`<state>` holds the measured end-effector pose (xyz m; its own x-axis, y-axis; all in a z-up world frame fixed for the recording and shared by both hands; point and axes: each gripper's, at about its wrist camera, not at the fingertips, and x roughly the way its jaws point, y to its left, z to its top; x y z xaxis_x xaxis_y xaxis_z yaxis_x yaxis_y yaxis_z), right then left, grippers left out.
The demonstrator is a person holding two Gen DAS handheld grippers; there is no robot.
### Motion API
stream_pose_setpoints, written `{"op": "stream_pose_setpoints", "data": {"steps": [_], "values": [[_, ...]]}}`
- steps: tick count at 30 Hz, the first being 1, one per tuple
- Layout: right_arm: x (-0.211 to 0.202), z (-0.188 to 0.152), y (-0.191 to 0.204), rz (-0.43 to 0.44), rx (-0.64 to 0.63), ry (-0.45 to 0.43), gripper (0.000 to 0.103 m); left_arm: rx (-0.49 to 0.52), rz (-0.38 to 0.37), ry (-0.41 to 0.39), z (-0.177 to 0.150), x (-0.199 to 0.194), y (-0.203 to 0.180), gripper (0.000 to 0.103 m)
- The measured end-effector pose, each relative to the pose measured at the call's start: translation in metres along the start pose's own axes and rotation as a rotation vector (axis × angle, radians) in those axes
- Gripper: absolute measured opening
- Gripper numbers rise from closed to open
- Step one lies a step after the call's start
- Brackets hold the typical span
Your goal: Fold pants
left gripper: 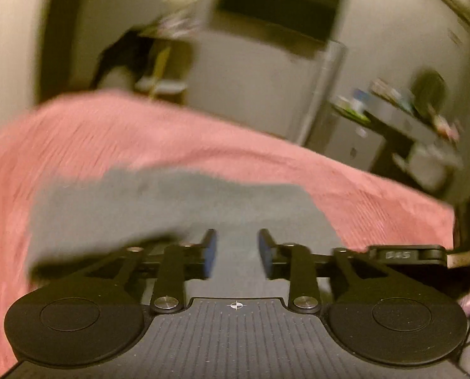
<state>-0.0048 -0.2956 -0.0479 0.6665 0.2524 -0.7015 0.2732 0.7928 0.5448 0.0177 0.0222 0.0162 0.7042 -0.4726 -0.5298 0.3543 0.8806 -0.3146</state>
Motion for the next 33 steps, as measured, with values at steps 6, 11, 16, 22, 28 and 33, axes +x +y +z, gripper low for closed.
{"op": "stream_pose_setpoints", "data": {"steps": [6, 11, 16, 22, 28, 33], "values": [[0.008, -0.002, 0.022, -0.041, -0.125, 0.013, 0.078, -0.493, 0.197, -0.017, -0.012, -0.038, 0.113, 0.04], [0.006, -0.006, 0.033, -0.044, -0.196, -0.003, 0.079, -0.644, 0.095, 0.029, -0.006, -0.011, 0.158, 0.054], [0.001, -0.006, 0.024, -0.033, -0.136, -0.022, 0.08, -0.845, -0.032, 0.036, -0.02, 0.015, 0.175, 0.057], [0.005, -0.006, 0.023, -0.035, -0.125, -0.009, 0.08, -0.887, -0.072, 0.021, -0.019, 0.023, 0.18, 0.055], [0.007, -0.004, 0.017, -0.014, -0.102, 0.002, 0.081, -0.834, -0.028, -0.025, -0.019, -0.009, 0.18, 0.065], [0.01, -0.003, 0.017, -0.012, -0.102, 0.012, 0.082, -0.771, 0.068, -0.056, -0.01, -0.021, 0.177, 0.076]]}}
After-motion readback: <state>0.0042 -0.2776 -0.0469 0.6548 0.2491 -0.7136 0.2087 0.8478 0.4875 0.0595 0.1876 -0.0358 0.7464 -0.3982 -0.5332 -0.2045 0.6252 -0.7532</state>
